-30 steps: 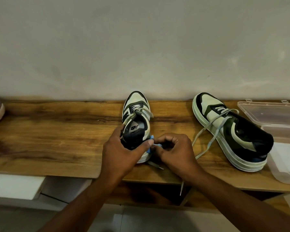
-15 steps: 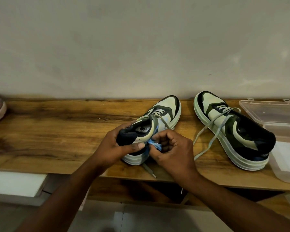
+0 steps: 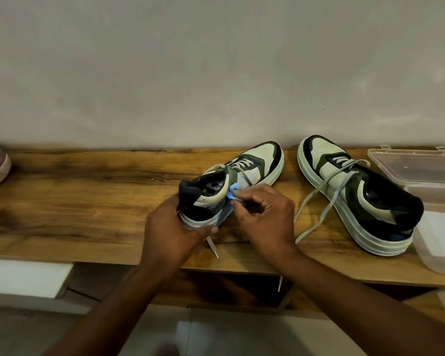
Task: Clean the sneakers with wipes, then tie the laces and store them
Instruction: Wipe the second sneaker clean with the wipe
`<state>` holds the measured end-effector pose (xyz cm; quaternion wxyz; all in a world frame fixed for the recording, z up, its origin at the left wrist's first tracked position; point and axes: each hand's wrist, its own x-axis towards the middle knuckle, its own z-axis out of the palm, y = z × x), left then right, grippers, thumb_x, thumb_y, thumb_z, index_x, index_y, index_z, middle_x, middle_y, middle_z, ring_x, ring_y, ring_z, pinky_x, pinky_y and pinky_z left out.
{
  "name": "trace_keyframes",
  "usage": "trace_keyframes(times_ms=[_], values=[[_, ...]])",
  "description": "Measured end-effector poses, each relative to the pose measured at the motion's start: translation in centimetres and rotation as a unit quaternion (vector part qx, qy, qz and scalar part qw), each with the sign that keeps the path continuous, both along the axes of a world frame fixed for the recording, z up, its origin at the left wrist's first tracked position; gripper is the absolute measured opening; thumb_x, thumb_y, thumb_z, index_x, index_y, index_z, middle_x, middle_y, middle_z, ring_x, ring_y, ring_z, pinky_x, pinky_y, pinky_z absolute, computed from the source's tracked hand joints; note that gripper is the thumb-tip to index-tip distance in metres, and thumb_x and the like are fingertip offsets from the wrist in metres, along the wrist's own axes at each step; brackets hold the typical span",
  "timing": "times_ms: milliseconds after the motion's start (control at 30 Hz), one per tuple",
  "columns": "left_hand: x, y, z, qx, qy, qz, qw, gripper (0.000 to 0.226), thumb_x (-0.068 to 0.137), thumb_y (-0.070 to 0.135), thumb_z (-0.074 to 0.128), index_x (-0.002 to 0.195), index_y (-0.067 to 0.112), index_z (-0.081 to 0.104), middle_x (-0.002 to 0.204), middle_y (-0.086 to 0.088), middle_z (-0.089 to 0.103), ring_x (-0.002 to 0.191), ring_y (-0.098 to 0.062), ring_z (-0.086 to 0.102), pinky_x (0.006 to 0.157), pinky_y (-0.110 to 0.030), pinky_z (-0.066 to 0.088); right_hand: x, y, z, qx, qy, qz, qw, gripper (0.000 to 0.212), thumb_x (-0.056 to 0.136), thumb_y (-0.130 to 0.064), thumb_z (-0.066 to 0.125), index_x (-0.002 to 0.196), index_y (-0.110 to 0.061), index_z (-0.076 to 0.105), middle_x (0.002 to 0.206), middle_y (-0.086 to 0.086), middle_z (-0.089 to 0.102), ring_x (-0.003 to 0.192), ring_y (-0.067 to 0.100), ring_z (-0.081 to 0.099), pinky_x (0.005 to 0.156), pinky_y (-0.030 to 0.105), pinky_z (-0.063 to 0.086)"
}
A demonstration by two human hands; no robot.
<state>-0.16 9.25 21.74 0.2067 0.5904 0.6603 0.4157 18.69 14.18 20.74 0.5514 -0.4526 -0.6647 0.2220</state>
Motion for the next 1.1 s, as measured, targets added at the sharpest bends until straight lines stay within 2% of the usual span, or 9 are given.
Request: trace_keyframes(times_ms=[100,200,333,433,500,600,700,933,1100], values=[[0.5,0.0,0.1,0.018,0.0,0.013,1.0,0.061,0.067,0.032,0.094,0.114,0.047,0.058,0.1,0.032,0.067,0.097,0.015,0.065,0.08,-0.007,0.051,-1.2,-1.3,-0.5,0.054,-0.046,0.076,0.995,0.022,0.08,-0.001,0.083,0.1,-0.008,0.08,0.098,0.001,0.072,0.087,0.007,0.068,0.076,0.021,0.058],[0.5,0.1,0.0,0.024,0.012,0.023,0.999,0.055,0.071,0.022,0.09,0.11,0.045,0.06,0.094,0.026,0.069,0.092,0.008,0.068,0.078,-0.013,0.054,-2.0,-2.3,-0.7,0.08,-0.107,0.149,0.98,0.018,0.081,0.001,0.08,0.099,-0.005,0.079,0.1,0.004,0.069,0.09,0.01,0.066,0.079,0.022,0.057],[0.2,0.4,0.0,0.01,0.01,0.008,1.0,0.065,0.064,0.03,0.097,0.117,0.041,0.061,0.096,0.034,0.064,0.094,0.022,0.061,0.077,-0.001,0.047,-0.5,0.3,0.4,0.058,-0.071,0.036,0.995,0.015,0.077,0.001,0.081,0.086,-0.009,0.075,0.09,0.0,0.068,0.078,0.008,0.064,0.068,0.024,0.057],[-0.1,0.4,-0.2,0.001,0.021,0.013,1.0,0.072,0.06,0.028,0.1,0.118,0.041,0.061,0.101,0.031,0.067,0.099,0.018,0.062,0.083,-0.006,0.05,1.4,3.0,1.1,0.01,-0.033,-0.061,0.998,0.017,0.077,-0.003,0.082,0.089,-0.014,0.078,0.087,-0.004,0.07,0.074,0.005,0.066,0.066,0.03,0.059],[-0.1,0.5,-0.3,-0.001,0.023,0.019,1.0,0.073,0.058,0.028,0.1,0.117,0.043,0.06,0.101,0.031,0.067,0.098,0.018,0.062,0.083,-0.006,0.05,1.3,2.9,1.1,0.015,-0.033,-0.05,0.998,0.017,0.077,-0.002,0.082,0.089,-0.014,0.078,0.088,-0.004,0.071,0.075,0.005,0.067,0.067,0.03,0.06],[0.0,0.6,-0.1,0.005,0.019,0.027,0.999,0.062,0.063,0.029,0.098,0.109,0.046,0.06,0.092,0.031,0.066,0.09,0.019,0.063,0.078,-0.007,0.051,-1.0,-0.4,0.5,0.04,-0.08,0.067,0.994,0.016,0.079,-0.002,0.08,0.09,-0.013,0.076,0.093,-0.003,0.07,0.082,0.005,0.065,0.071,0.026,0.058],[0.0,0.6,0.0,0.002,0.024,0.036,0.999,0.049,0.071,0.025,0.091,0.11,0.04,0.065,0.095,0.019,0.073,0.09,0.006,0.068,0.079,-0.026,0.059,-2.5,-2.8,0.1,0.048,-0.139,0.164,0.975,0.02,0.08,0.0,0.078,0.096,-0.012,0.076,0.099,-0.002,0.068,0.087,0.006,0.063,0.075,0.022,0.056],[-0.3,0.8,-0.3,-0.006,0.03,0.026,0.999,0.076,0.055,0.03,0.101,0.12,0.036,0.063,0.105,0.025,0.069,0.101,0.007,0.065,0.087,-0.02,0.056,0.8,2.6,1.0,-0.003,-0.054,-0.059,0.997,0.017,0.077,-0.005,0.082,0.088,-0.015,0.075,0.086,-0.007,0.068,0.075,0.004,0.063,0.065,0.03,0.057],[-0.1,0.8,-0.3,0.0,0.022,0.029,0.999,0.067,0.061,0.032,0.098,0.117,0.039,0.061,0.1,0.026,0.068,0.096,0.01,0.065,0.079,-0.012,0.053,-1.3,-0.7,0.5,0.038,-0.099,0.068,0.992,0.018,0.078,-0.002,0.081,0.091,-0.013,0.074,0.094,-0.003,0.068,0.084,0.005,0.064,0.074,0.022,0.057]])
